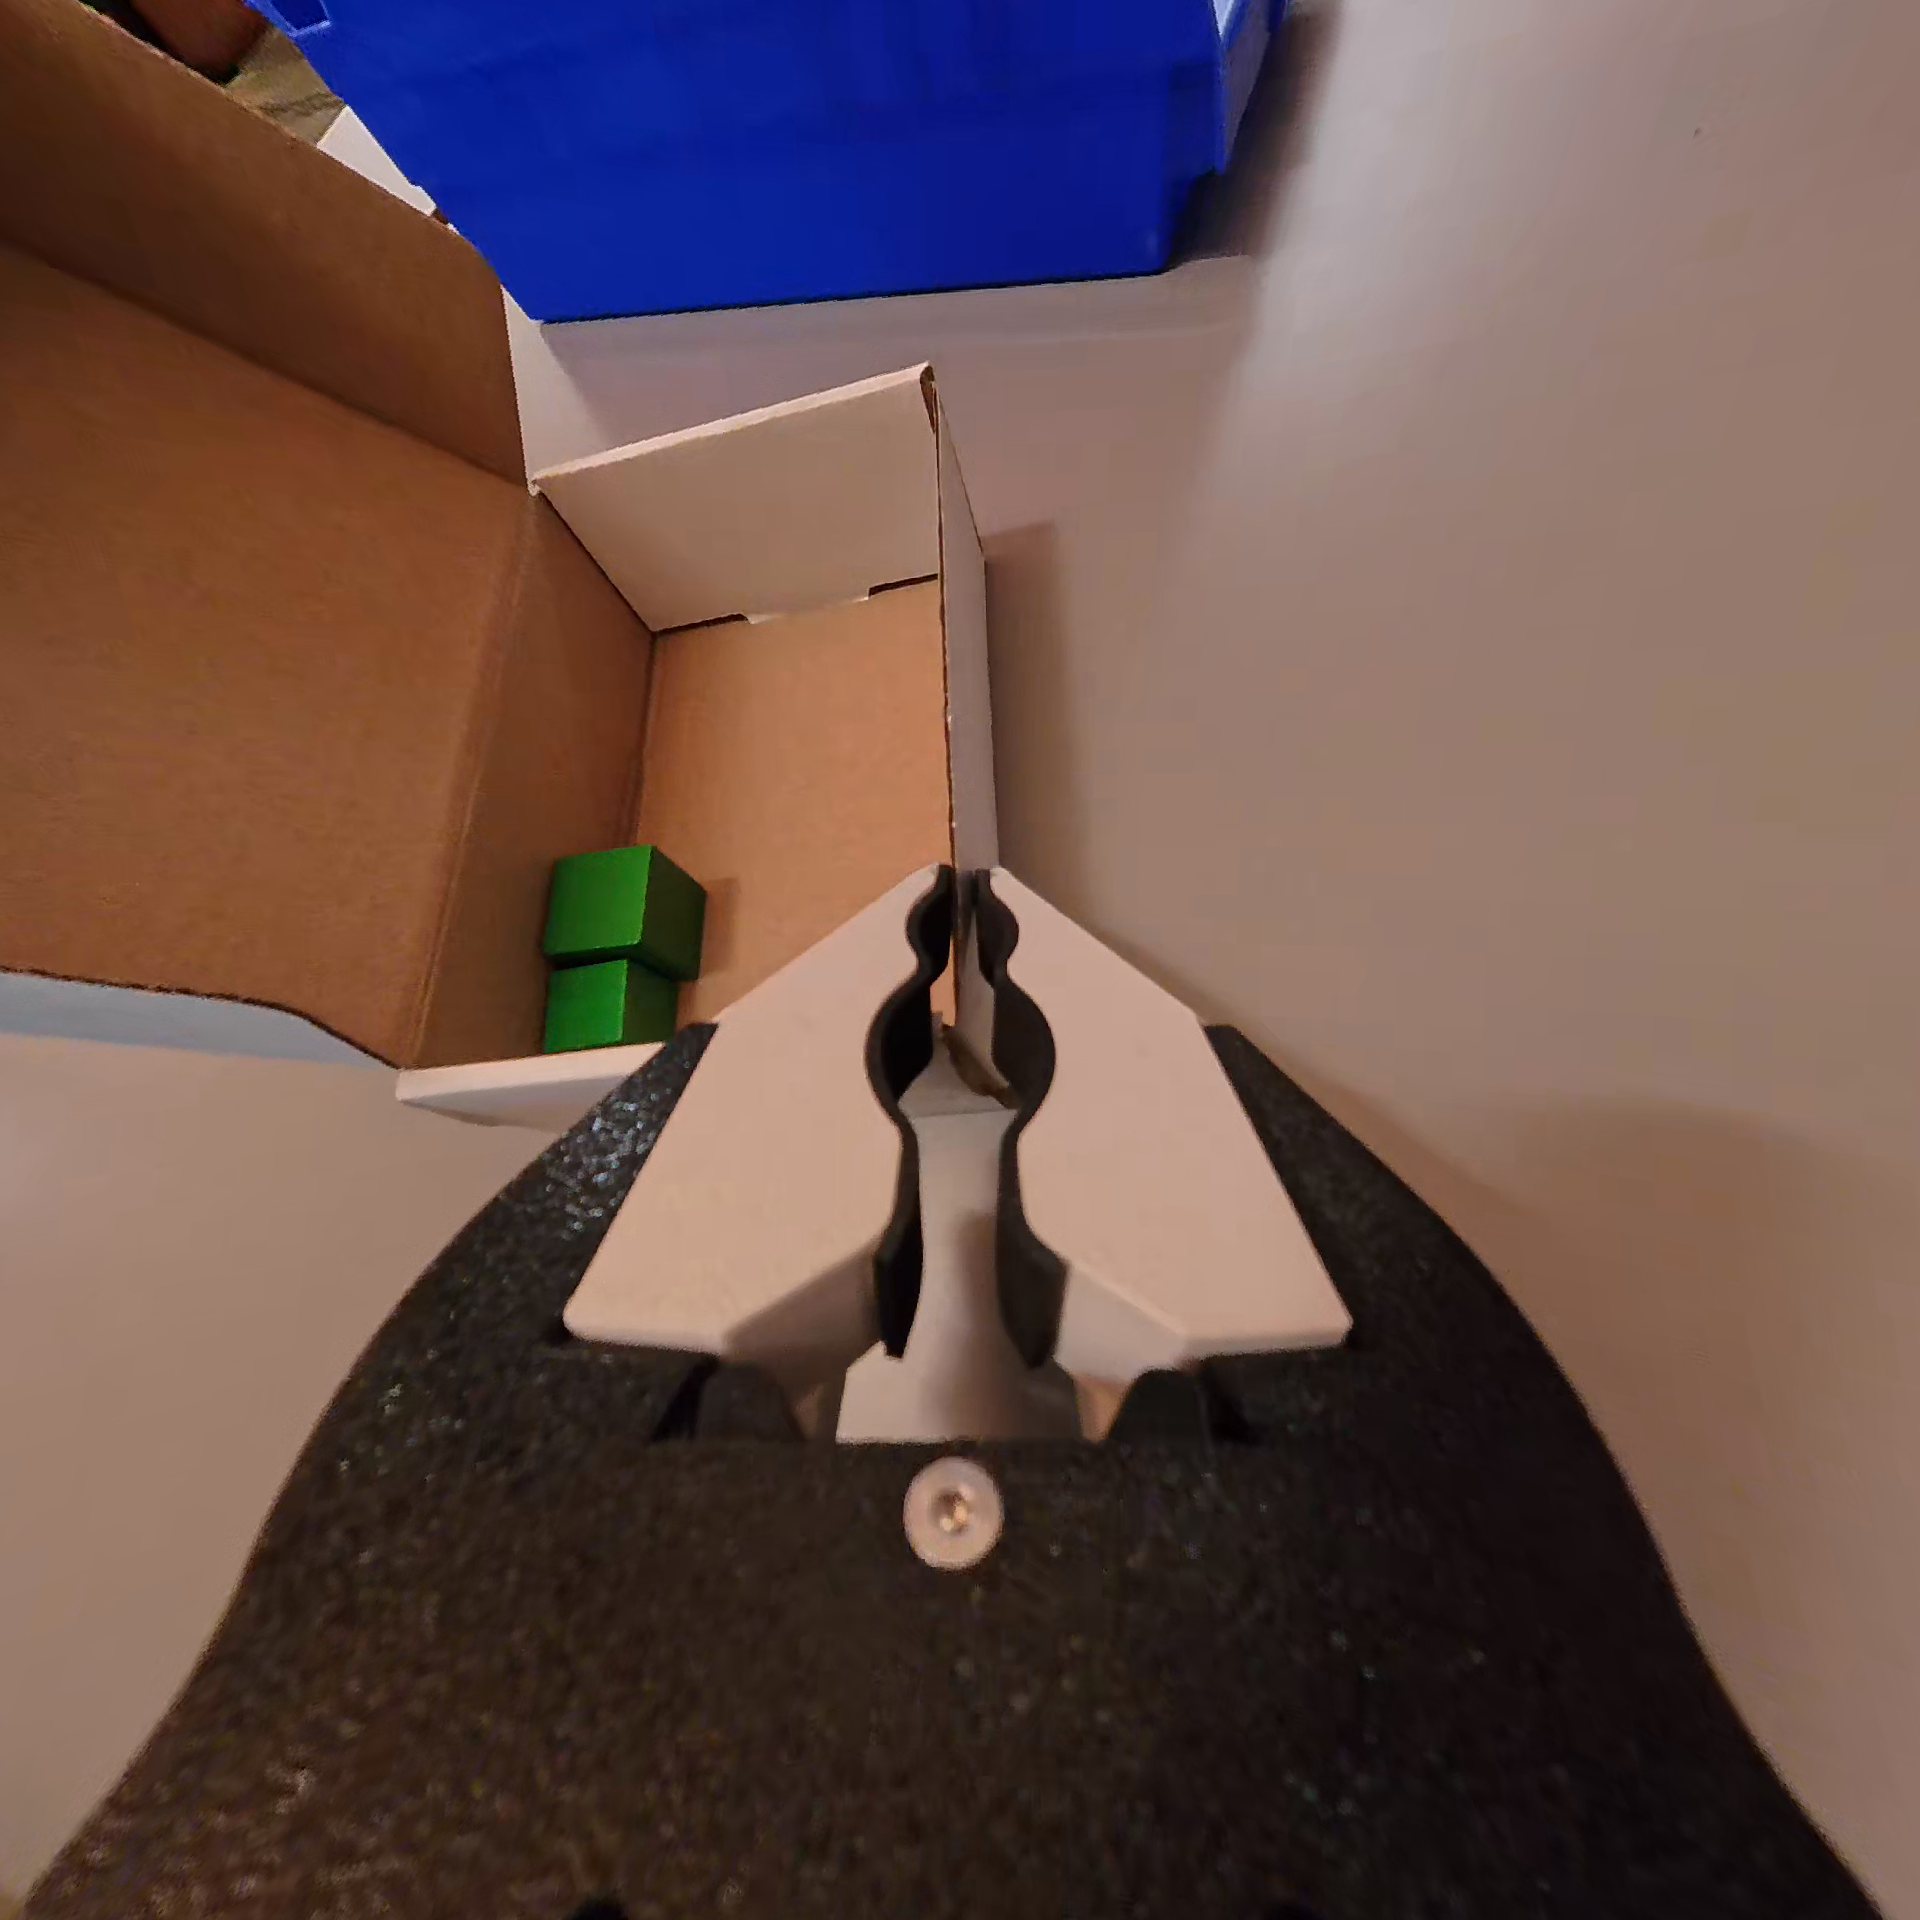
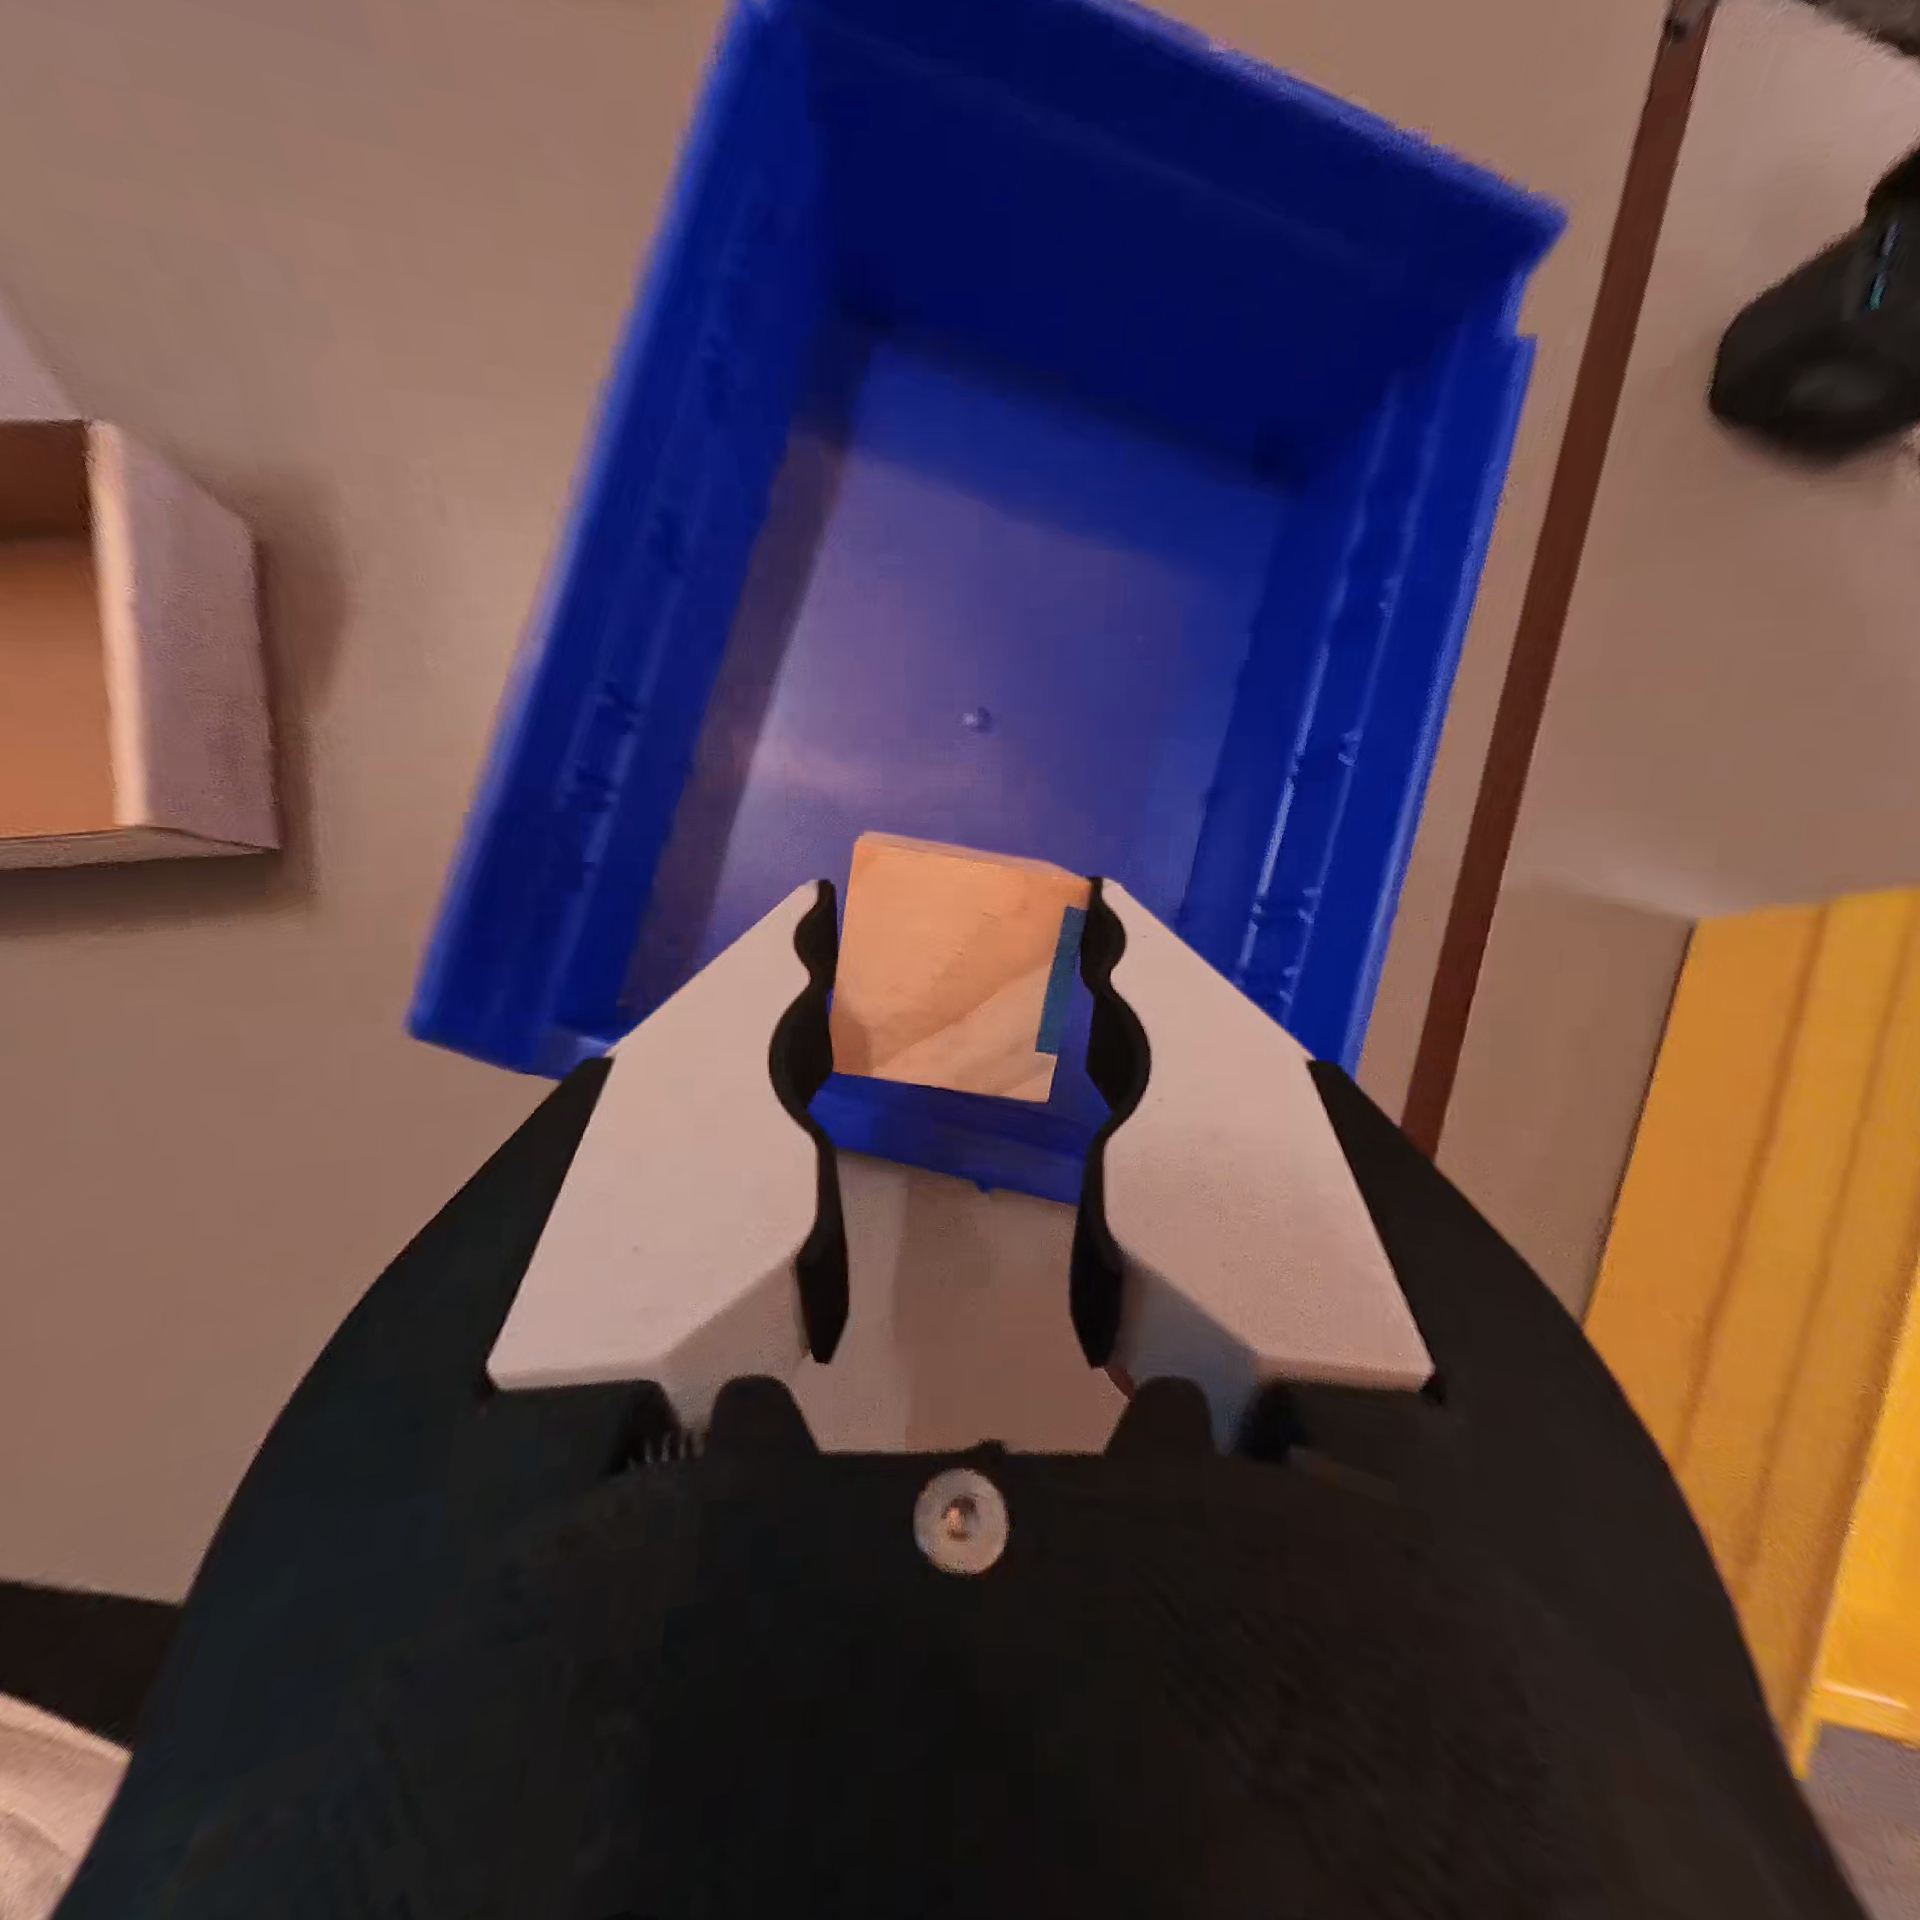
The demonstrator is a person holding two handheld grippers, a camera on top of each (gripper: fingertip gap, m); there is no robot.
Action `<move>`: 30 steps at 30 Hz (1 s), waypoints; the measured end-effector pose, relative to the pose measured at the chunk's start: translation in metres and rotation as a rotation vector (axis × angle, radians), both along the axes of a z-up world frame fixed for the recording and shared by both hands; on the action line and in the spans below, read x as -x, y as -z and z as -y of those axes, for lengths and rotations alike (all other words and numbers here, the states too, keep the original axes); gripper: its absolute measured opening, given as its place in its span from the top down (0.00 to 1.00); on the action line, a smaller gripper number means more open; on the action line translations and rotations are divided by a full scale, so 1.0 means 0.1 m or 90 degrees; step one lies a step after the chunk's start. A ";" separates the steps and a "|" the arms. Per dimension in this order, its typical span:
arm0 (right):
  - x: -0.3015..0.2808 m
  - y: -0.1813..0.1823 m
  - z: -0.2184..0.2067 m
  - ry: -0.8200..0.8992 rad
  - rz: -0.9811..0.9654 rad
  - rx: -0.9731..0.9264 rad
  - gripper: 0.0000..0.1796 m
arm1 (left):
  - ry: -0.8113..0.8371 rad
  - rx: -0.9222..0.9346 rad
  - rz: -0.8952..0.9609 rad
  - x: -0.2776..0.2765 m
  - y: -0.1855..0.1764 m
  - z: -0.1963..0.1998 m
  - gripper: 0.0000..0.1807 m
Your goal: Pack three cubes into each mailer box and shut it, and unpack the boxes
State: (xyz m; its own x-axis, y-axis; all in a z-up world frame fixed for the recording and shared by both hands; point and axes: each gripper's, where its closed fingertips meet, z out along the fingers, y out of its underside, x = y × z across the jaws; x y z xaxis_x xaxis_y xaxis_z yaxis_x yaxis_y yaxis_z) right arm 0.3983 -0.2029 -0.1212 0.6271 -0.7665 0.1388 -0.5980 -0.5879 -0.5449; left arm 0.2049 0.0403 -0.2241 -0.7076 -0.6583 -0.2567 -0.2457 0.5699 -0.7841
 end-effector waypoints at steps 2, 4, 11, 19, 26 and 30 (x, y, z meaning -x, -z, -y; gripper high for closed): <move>-0.04 0.16 0.17 0.035 -0.023 -0.020 0.74 | 0.000 0.000 0.000 0.00 0.00 0.00 1.00; -0.03 0.31 0.22 0.029 -0.045 -0.028 0.74 | -0.001 0.000 0.001 0.00 0.00 0.00 1.00; -0.27 0.61 0.20 0.062 -0.088 -0.030 0.74 | -0.008 0.001 0.009 -0.01 0.00 0.00 1.00; -0.12 0.97 0.55 0.061 -0.237 0.167 0.75 | -0.010 0.006 0.014 -0.01 0.00 0.00 1.00; -0.05 1.11 0.78 0.073 -0.289 0.255 0.74 | -0.006 0.008 0.014 -0.01 0.00 0.00 1.00; -0.02 1.21 0.76 0.063 -0.301 0.256 0.75 | -0.007 0.010 0.017 -0.01 0.00 0.00 1.00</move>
State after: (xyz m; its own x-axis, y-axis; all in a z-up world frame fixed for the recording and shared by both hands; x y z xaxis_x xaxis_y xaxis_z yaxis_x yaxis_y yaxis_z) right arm 0.4007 -0.2785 -0.2426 0.6203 -0.7692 0.1534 -0.7820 -0.6216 0.0450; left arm 0.2058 0.0400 -0.2238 -0.6940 -0.6697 -0.2645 -0.2310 0.5550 -0.7992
